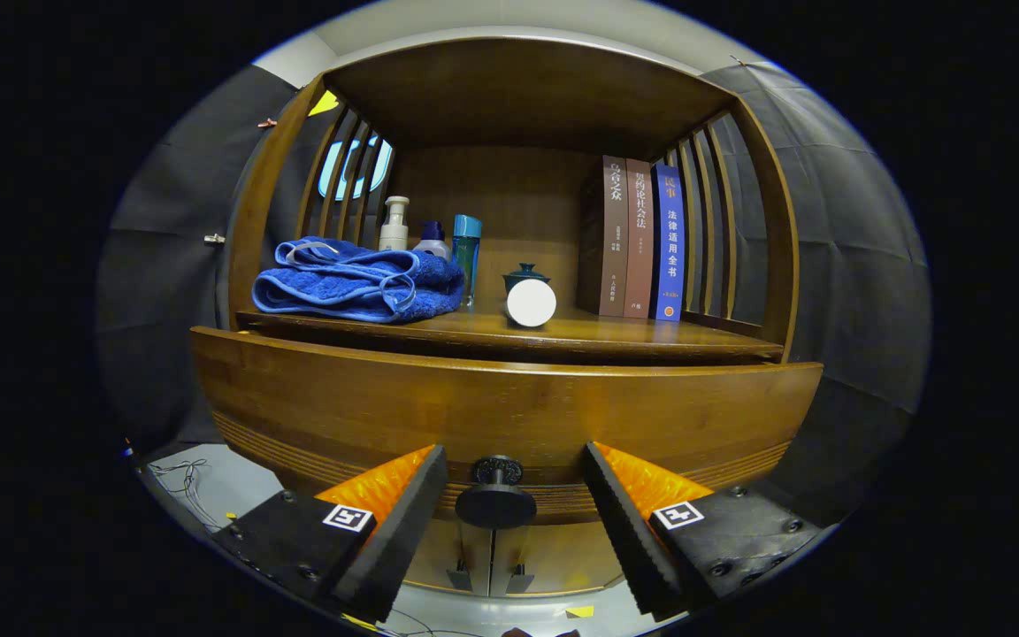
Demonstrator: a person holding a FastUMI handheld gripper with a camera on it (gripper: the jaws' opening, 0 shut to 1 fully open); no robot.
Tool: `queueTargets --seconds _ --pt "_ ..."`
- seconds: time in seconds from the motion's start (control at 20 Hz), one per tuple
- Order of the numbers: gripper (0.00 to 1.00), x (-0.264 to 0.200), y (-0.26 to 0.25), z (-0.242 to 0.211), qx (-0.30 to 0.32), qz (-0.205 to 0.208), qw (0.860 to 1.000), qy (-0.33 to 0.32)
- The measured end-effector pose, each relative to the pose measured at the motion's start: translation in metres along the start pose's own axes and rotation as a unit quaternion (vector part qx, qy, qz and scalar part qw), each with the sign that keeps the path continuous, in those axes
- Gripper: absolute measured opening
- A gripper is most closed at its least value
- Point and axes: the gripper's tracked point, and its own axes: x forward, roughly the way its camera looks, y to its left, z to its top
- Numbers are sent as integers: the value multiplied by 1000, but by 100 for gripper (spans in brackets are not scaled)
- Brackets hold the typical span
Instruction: Pull open the drawer, take out the items inside it, and place them on the countertop above the cabinet.
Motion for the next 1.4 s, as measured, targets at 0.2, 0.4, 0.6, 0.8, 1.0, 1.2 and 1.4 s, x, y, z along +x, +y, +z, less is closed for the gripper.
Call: queueTargets --seconds 0.2,0.4,0.6,0.8,1.0,1.2,1.4 --pt "99 22 0 4 -3 -1 1000 1" --pt "99 36 1 3 -7 -6 1000 9" --pt "98 38 2 7 -14 -8 1000 8" --pt "99 29 2 33 -40 -15 999 -10" --pt "98 8 7 82 -37 -6 998 -41" --pt "99 -19 7 134 -31 -6 997 -65" --pt "99 -52 2 176 -24 -10 998 -59"
